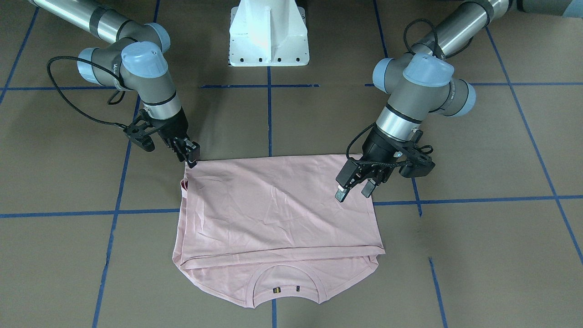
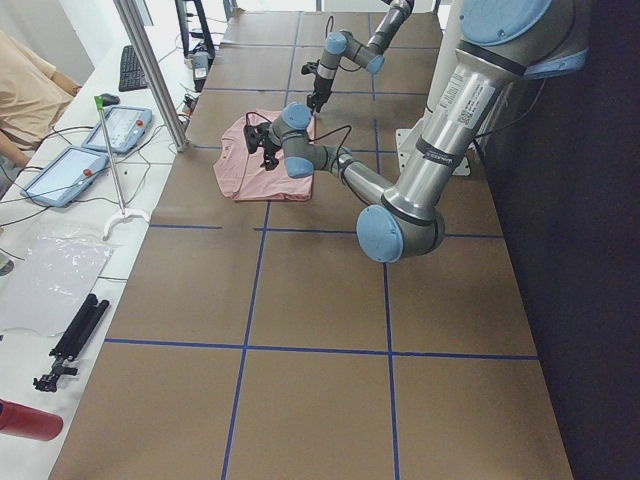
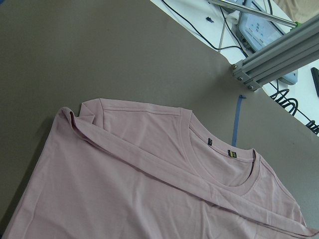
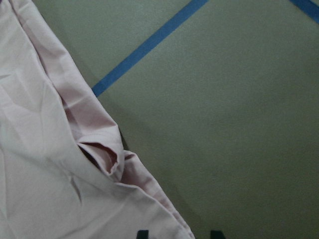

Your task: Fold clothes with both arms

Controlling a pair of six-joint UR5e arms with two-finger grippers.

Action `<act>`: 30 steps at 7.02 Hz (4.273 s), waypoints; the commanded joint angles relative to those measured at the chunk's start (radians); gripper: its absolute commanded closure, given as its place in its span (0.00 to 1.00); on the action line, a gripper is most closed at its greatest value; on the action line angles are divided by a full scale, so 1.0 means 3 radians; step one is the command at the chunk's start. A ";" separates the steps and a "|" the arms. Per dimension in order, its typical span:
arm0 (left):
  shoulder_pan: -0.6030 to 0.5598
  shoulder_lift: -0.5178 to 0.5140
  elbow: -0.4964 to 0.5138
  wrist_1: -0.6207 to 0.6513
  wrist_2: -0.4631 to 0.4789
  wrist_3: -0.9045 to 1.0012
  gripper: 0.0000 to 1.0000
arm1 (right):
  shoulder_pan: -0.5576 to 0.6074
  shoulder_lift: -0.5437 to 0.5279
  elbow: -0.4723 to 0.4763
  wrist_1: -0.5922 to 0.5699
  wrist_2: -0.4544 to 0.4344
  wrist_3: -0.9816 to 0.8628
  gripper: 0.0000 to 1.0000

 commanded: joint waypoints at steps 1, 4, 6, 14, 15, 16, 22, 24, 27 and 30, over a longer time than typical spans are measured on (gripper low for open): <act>0.0000 0.0003 -0.0016 0.0002 0.0000 -0.0041 0.00 | -0.0004 -0.0010 0.0004 0.0004 0.0008 0.0000 1.00; 0.0005 0.0003 -0.0021 0.0002 0.0000 -0.0046 0.00 | 0.0006 -0.0106 0.0166 0.0009 0.0023 -0.0005 1.00; 0.0005 0.0003 -0.0021 0.0002 -0.0005 -0.0046 0.00 | -0.0004 -0.0331 0.0442 0.0009 0.0054 -0.0005 1.00; 0.0031 0.0003 -0.0189 0.0002 -0.0026 -0.0159 0.00 | -0.1221 -0.1447 0.1783 0.0014 0.0427 0.0721 0.01; 0.0177 0.0039 -0.0235 0.0007 -0.0006 -0.0174 0.00 | -0.1221 -0.1442 0.1768 0.0014 0.0427 0.0721 0.00; 0.0306 0.0186 -0.0473 0.0033 0.0000 -0.0483 0.00 | -0.1115 -0.1416 0.1803 0.0014 0.0432 0.0716 0.00; 0.1130 0.0361 -0.1033 0.1833 0.0399 -0.0547 0.01 | -0.0132 -0.1053 0.1692 0.0050 0.0443 0.0649 0.00; 0.1140 0.0336 -0.0885 0.1818 0.0409 -0.0547 0.08 | -0.0142 -0.1048 0.1645 0.0050 0.0443 0.0644 0.00; 0.1186 0.0315 -0.0854 0.1828 0.0404 -0.0557 0.41 | -0.0153 -0.1027 0.1625 0.0050 0.0437 0.0644 0.00; 0.1186 0.0320 -0.0890 0.1828 0.0404 -0.0675 1.00 | -0.0153 -0.0987 0.1614 0.0050 0.0407 0.0634 0.00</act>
